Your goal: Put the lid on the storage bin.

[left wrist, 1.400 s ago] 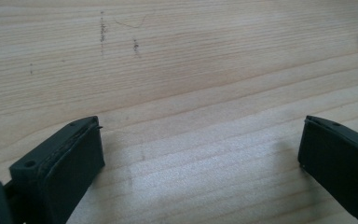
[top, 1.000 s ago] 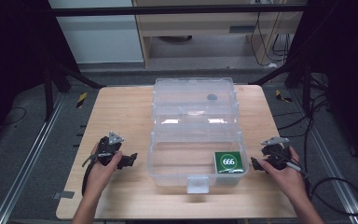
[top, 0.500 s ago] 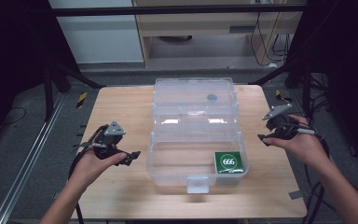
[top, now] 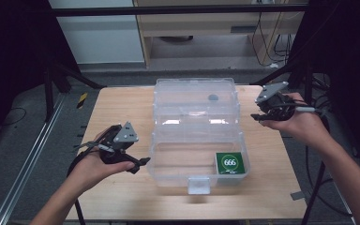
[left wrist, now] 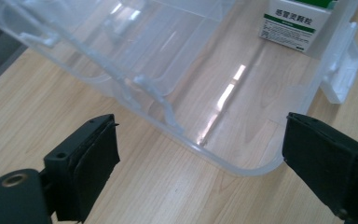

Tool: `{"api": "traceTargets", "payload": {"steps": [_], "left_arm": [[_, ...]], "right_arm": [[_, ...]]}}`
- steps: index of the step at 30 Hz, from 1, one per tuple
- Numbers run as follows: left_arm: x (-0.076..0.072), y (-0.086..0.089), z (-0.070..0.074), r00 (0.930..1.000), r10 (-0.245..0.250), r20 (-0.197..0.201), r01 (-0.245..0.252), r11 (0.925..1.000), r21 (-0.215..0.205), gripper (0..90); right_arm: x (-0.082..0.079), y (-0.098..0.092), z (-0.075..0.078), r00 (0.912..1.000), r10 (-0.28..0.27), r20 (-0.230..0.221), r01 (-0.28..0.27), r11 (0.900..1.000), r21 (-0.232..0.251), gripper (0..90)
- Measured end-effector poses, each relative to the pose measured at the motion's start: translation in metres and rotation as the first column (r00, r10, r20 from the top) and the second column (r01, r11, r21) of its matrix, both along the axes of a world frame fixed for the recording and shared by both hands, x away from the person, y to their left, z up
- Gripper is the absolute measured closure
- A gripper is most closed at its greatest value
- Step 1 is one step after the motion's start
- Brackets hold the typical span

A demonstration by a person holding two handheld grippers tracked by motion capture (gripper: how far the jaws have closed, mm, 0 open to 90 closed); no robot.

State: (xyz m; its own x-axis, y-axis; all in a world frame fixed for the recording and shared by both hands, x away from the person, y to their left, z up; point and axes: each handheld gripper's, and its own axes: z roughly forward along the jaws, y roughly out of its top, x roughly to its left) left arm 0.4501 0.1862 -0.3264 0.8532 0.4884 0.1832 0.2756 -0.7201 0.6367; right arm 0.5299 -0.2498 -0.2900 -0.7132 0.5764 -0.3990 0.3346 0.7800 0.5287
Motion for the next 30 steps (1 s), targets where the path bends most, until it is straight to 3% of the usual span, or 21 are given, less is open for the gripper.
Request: {"api": "traceTargets", "payload": {"steps": [3,6,7,10,13,14,15,18,19,20,22,23,24,26,30], "left_arm": [[0.004,-0.015,-0.002,0.9989,-0.042,-0.022,0.043,0.999,0.013,10.0],[0.005,-0.025,-0.001,0.9977,-0.067,-0.01,0.068,0.997,0.037,10.3],[0.005,-0.034,-0.001,0.9957,-0.093,-0.003,0.093,0.995,0.037,9.7],[0.003,-0.042,-0.002,0.994,-0.109,-0.012,0.109,0.9935,0.033,9.0],[-0.001,-0.055,-0.008,0.9876,-0.156,-0.012,0.157,0.9848,0.075,10.0],[-0.001,-0.055,-0.008,0.9876,-0.156,-0.012,0.157,0.9848,0.075,12.0],[-0.002,-0.058,-0.011,0.9835,-0.18,-0.016,0.181,0.9785,0.098,13.7],[-0.004,-0.06,-0.016,0.9792,-0.2,-0.032,0.203,0.9748,0.093,15.8],[-0.004,-0.062,-0.021,0.974,-0.222,-0.044,0.226,0.9674,0.114,17.3],[-0.004,-0.062,-0.021,0.974,-0.222,-0.044,0.226,0.9674,0.114,17.2],[-0.003,-0.066,-0.031,0.9688,-0.237,-0.072,0.245,0.9606,0.131,16.2],[-0.003,-0.066,-0.031,0.9688,-0.237,-0.072,0.245,0.9606,0.131,15.7],[-0.003,-0.066,-0.037,0.9641,-0.252,-0.083,0.262,0.9553,0.138,15.6],[-0.003,-0.066,-0.04,0.9631,-0.255,-0.087,0.265,0.9537,0.142,15.7],[-0.007,-0.065,-0.048,0.9607,-0.262,-0.093,0.273,0.9495,0.154,20.4]], "right_arm": [[0.004,0.009,0.016,0.999,0.044,0.003,-0.043,0.999,-0.029,60.7],[0.005,0.013,0.02,0.9974,0.072,-0.008,-0.072,0.997,-0.041,60.3],[0.006,0.018,0.024,0.9947,0.103,-0.005,-0.103,0.993,-0.062,60.2],[0.006,0.023,0.027,0.9915,0.13,0.0,-0.13,0.99,-0.06,60.1],[0.006,0.038,0.029,0.9828,0.185,0.0,-0.184,0.98,-0.075,61.6],[0.007,0.042,0.029,0.9797,0.2,-0.007,-0.2,0.976,-0.082,62.1],[0.008,0.047,0.028,0.9783,0.207,-0.011,-0.207,0.974,-0.088,62.2],[0.01,0.056,0.024,0.9735,0.228,-0.016,-0.228,0.968,-0.101,62.4],[0.012,0.066,0.019,0.9694,0.244,-0.029,-0.245,0.963,-0.113,62.4],[0.012,0.066,0.019,0.9694,0.244,-0.029,-0.245,0.963,-0.113,62.4],[0.018,0.078,0.013,0.9611,0.271,-0.054,-0.276,0.951,-0.143,62.4],[0.018,0.078,0.013,0.9611,0.271,-0.054,-0.276,0.951,-0.143,62.4],[0.023,0.085,0.01,0.957,0.282,-0.068,-0.289,0.943,-0.164,62.9],[0.026,0.087,0.008,0.9548,0.287,-0.077,-0.296,0.94,-0.167,63.4],[0.037,0.096,-0.001,0.9483,0.295,-0.117,-0.314,0.925,-0.213,66.0]]}}
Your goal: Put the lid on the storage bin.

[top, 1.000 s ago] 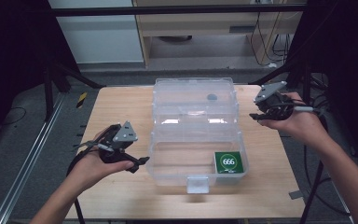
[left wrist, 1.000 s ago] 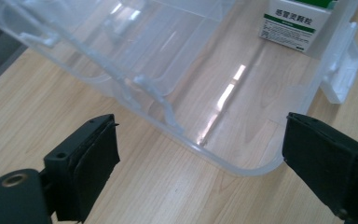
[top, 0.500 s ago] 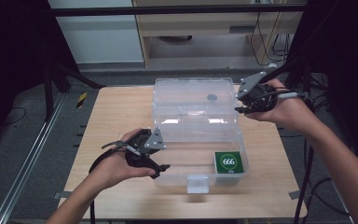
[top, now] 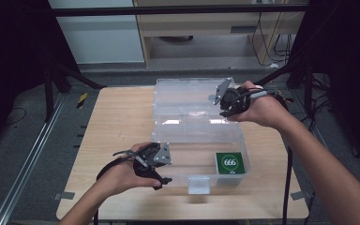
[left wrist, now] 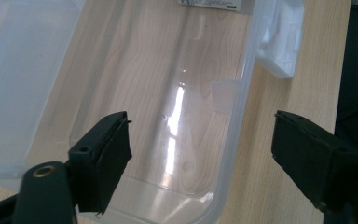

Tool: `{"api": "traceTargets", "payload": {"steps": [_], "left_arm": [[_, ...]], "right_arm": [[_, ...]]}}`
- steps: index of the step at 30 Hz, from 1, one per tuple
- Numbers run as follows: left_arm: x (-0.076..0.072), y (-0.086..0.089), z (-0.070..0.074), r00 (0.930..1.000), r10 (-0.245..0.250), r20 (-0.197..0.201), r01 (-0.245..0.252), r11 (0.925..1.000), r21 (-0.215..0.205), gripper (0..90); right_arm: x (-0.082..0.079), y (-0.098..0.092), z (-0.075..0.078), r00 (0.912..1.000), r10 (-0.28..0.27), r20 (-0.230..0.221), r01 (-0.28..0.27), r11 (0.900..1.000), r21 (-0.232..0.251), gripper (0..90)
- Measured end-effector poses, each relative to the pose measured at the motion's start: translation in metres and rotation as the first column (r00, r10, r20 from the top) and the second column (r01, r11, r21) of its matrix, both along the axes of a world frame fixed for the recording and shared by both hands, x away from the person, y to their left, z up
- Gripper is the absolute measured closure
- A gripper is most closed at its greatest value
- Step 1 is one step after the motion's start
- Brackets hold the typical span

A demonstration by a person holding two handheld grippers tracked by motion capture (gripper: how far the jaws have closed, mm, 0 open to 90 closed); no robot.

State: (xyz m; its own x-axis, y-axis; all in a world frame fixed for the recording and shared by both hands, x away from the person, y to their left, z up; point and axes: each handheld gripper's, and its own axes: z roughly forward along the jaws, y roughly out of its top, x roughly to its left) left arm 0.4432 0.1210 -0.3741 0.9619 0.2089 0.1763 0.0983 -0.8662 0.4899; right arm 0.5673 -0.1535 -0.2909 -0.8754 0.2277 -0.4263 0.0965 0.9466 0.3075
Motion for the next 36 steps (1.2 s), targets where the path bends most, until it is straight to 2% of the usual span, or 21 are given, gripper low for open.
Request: {"api": "traceTargets", "payload": {"steps": [6,7,8,11,21,22,23,25,26,28,36], "left_arm": [[-0.002,-0.003,-0.005,0.9996,-0.025,-0.015,0.026,0.9994,0.022,32.8],[-0.002,-0.007,-0.007,0.9991,-0.039,-0.017,0.04,0.9982,0.045,35.3],[-0.002,-0.007,-0.007,0.9991,-0.039,-0.017,0.04,0.9982,0.045,36.2],[-0.001,-0.012,-0.012,0.9988,-0.043,-0.023,0.045,0.9956,0.082,40.0],[0.001,-0.015,-0.026,0.9966,-0.059,-0.058,0.065,0.9922,0.106,60.3],[0.001,-0.015,-0.027,0.9966,-0.057,-0.059,0.063,0.9918,0.111,60.3],[0.002,-0.016,-0.029,0.9967,-0.049,-0.064,0.056,0.9915,0.118,66.2],[0.002,-0.015,-0.03,0.9966,-0.043,-0.07,0.051,0.9916,0.119,72.0],[0.003,-0.015,-0.03,0.9954,-0.04,-0.087,0.049,0.9926,0.111,72.0],[0.003,-0.014,-0.032,0.9933,-0.024,-0.113,0.034,0.9956,0.087,80.9],[0.001,-0.014,-0.033,0.9961,0.005,-0.088,0.001,0.9975,0.071,80.7]], "right_arm": [[0.007,0.006,-0.006,0.9995,0.012,-0.028,-0.013,0.999,-0.03,70.3],[0.009,0.008,-0.009,0.9993,0.018,-0.033,-0.019,0.999,-0.041,72.2],[0.009,0.008,-0.009,0.9993,0.018,-0.033,-0.019,0.999,-0.041,72.2],[0.012,0.008,-0.013,0.9986,0.018,-0.05,-0.02,0.999,-0.048,74.9],[0.012,0.009,-0.015,0.9976,0.061,-0.033,-0.063,0.996,-0.065,79.4],[0.012,0.009,-0.015,0.9976,0.061,-0.033,-0.063,0.996,-0.065,79.4],[0.012,0.009,-0.015,0.9974,0.065,-0.033,-0.067,0.995,-0.07,79.9],[0.012,0.009,-0.015,0.9968,0.072,-0.034,-0.074,0.995,-0.074,80.4],[0.012,0.009,-0.015,0.9968,0.072,-0.034,-0.074,0.995,-0.074,80.4],[0.012,0.01,-0.015,0.9968,0.074,-0.031,-0.076,0.994,-0.08,81.1],[0.009,0.013,-0.013,0.9965,0.077,-0.034,-0.079,0.994,-0.077,83.6]]}}
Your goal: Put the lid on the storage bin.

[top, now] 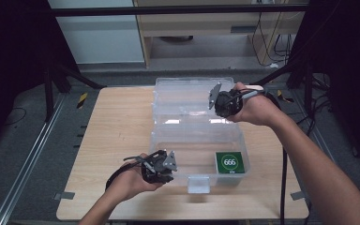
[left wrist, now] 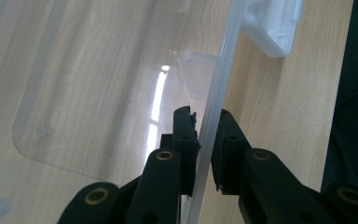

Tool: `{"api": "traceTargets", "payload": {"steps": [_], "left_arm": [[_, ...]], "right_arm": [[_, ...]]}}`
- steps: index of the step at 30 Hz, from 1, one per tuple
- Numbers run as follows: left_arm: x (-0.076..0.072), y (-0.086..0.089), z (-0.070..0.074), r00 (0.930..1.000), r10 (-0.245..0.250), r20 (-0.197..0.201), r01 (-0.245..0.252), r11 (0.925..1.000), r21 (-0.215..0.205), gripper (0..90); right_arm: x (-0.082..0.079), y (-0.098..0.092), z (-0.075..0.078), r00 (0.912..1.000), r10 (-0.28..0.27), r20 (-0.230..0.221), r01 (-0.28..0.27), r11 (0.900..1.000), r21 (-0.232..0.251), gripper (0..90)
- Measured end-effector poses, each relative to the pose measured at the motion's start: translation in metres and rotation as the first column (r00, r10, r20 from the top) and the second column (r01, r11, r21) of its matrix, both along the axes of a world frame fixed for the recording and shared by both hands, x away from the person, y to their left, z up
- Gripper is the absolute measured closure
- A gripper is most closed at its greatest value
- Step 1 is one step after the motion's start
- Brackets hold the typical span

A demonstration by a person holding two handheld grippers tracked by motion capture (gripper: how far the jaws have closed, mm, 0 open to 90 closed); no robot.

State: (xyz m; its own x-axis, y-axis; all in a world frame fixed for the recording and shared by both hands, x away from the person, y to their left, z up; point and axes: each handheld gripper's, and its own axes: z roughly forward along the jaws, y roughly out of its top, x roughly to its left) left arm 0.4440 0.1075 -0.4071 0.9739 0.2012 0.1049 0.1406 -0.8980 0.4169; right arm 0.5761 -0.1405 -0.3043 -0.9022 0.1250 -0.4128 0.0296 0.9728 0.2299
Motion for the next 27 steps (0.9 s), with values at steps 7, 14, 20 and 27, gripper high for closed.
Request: {"api": "traceTargets", "payload": {"steps": [7,14,20,27], "left_arm": [[-0.002,0.0,-0.001,0.9995,0.032,0.006,-0.032,0.9994,-0.016,80.1],[-0.004,0.002,-0.003,0.9987,0.05,0.01,-0.049,0.998,-0.039,79.7],[-0.003,0.001,-0.003,0.9984,0.055,0.01,-0.055,0.9977,-0.04,79.4],[-0.004,0.0,-0.004,0.998,0.062,0.016,-0.061,0.9971,-0.047,78.8]], "right_arm": [[-0.009,0.0,0.004,0.9998,0.022,0.003,-0.022,1.0,0.01,86.5],[-0.023,-0.002,0.008,0.9991,0.041,0.007,-0.042,0.998,0.036,87.1],[-0.038,-0.004,0.01,0.9981,0.055,0.028,-0.056,0.998,0.042,86.6],[-0.044,-0.006,0.01,0.9975,0.057,0.043,-0.059,0.997,0.05,86.6]]}}
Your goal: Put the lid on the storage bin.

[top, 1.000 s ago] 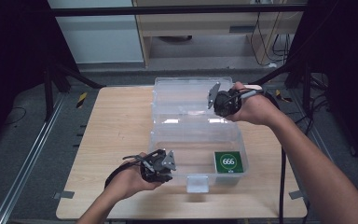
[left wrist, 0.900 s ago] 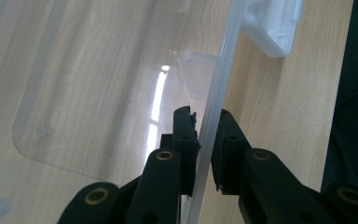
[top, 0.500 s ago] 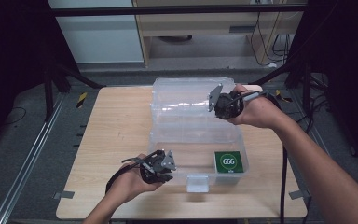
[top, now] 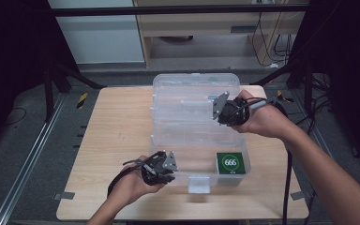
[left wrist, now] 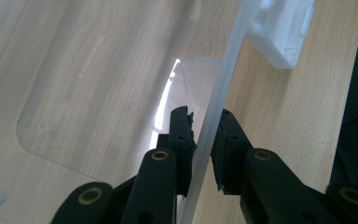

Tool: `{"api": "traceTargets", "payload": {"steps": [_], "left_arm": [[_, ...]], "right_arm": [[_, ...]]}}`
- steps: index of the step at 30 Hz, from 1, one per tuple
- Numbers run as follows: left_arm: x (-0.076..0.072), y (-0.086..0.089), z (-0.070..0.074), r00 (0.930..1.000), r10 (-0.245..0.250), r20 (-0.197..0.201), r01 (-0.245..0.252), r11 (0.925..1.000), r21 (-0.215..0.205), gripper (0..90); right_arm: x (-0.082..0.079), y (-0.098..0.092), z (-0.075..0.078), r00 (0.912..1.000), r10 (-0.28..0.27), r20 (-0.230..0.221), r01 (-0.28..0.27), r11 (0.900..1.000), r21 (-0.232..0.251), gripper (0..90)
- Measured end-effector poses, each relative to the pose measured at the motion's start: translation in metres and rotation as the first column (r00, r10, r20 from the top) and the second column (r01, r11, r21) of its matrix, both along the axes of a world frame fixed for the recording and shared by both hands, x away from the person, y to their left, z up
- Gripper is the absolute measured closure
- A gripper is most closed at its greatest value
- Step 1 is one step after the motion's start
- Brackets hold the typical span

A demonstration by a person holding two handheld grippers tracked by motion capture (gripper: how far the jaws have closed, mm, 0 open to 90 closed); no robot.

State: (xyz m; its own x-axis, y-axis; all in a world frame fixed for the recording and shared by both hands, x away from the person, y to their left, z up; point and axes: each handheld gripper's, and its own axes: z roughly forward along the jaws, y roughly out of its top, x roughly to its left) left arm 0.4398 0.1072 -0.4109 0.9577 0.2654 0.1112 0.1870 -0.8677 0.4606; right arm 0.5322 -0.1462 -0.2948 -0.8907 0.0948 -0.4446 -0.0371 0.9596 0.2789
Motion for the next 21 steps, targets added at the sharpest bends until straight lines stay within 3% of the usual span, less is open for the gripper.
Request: {"api": "traceTargets", "payload": {"steps": [12,13,17,18,21], "left_arm": [[-0.001,-0.001,0.0,1.0,0.004,0.004,-0.004,1.0,0.004,78.4],[-0.003,-0.002,-0.001,0.9991,0.038,-0.017,-0.038,0.9993,-0.006,78.4],[-0.005,-0.002,-0.001,0.9986,0.05,-0.019,-0.05,0.9988,-0.003,78.3],[-0.001,-0.002,0.0,1.0,0.003,0.008,-0.003,0.9999,0.013,78.2],[-0.002,-0.003,0.0,0.9999,0.007,0.012,-0.007,0.9998,0.016,78.0]], "right_arm": [[-0.036,-0.008,-0.005,0.9991,0.03,0.03,-0.032,0.998,0.052,86.4],[-0.038,-0.009,-0.005,0.999,0.031,0.031,-0.033,0.998,0.056,86.4],[-0.046,-0.01,-0.008,0.9987,0.036,0.036,-0.039,0.997,0.067,86.3],[-0.047,-0.011,-0.008,0.9986,0.04,0.036,-0.042,0.997,0.068,86.2],[-0.05,-0.011,-0.009,0.998,0.044,0.045,-0.047,0.997,0.068,86.0]]}}
